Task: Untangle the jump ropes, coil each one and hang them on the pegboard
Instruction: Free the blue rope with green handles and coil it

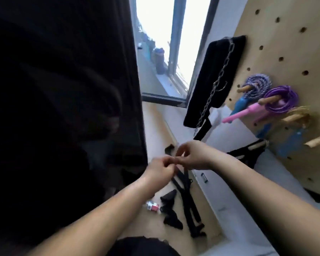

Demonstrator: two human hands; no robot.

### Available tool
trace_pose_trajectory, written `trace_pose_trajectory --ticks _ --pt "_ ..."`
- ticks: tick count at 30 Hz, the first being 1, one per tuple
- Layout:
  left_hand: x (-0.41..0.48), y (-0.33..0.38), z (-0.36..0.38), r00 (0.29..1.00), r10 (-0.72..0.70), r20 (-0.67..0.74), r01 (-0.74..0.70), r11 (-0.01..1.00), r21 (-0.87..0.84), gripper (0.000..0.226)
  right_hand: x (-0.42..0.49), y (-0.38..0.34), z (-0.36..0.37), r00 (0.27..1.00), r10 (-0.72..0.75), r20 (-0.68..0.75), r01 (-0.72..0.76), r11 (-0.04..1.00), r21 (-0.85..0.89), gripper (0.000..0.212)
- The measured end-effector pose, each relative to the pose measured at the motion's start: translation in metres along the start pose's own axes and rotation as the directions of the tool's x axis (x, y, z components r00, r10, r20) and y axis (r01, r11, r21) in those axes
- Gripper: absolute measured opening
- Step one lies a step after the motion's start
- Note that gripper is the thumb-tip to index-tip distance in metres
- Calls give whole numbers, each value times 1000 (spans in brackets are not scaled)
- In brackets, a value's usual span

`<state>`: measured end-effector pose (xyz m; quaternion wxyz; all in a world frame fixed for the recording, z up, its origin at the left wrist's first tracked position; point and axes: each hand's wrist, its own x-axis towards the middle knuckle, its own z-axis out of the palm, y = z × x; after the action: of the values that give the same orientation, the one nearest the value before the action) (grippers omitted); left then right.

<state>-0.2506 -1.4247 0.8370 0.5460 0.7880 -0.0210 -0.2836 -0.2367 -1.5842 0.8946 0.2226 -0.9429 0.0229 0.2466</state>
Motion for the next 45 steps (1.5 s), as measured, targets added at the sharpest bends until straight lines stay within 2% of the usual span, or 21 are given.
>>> trace_pose_trajectory --ticks 4,7,11,14,19,22,24,26,28,31,34,38,41,45 --pt "-68 -105 -53 970 -160 -184 156 987 -37 19 20 -63 99 981 -125 150 144 982 -120 19" --pt "-141 -188 -90 892 -316 -324 309 948 -73 13 19 -120 179 910 -216 353 299 933 -198 23" --pt "-255 -282 -120 690 -568 -449 529 819 -222 21 -11 -207 270 755 -319 573 499 847 -185 27" --pt "-328 -322 -125 562 -679 -471 529 734 -426 15 -40 -275 330 641 -373 671 593 795 -125 17" --pt "-419 -375 -102 302 -816 -493 365 577 -731 15 -96 -362 414 441 -465 768 758 651 -41 23" --pt "-452 -388 -86 103 -871 -481 139 491 -860 21 -134 -397 456 297 -517 803 809 583 76 20" --pt "-474 -398 -74 -35 -898 -439 -74 440 -895 23 -154 -418 485 227 -538 812 824 550 135 20" --pt "-498 -405 -63 -115 -917 -383 -213 399 -892 20 -175 -435 516 156 -518 841 849 505 154 20" --pt "-525 -407 -54 -157 -928 -337 -270 369 -889 14 -201 -448 542 100 -472 876 874 463 150 17" --pt "-568 -421 -48 -222 -928 -300 -339 362 -868 10 -242 -465 581 69 -372 926 887 447 114 17" --pt "-606 -446 -44 -254 -934 -252 -352 332 -875 19 -279 -483 623 28 -328 944 914 391 109 11" --pt "-647 -470 -56 -268 -935 -232 -333 316 -889 21 -317 -510 666 53 -349 936 904 415 103 15" --pt "-670 -487 -81 -269 -935 -232 -298 310 -903 16 -329 -538 696 68 -332 941 924 376 66 15" --pt "-697 -521 -128 -272 -918 -289 -234 354 -905 13 -339 -589 734 69 -335 940 949 312 41 17"
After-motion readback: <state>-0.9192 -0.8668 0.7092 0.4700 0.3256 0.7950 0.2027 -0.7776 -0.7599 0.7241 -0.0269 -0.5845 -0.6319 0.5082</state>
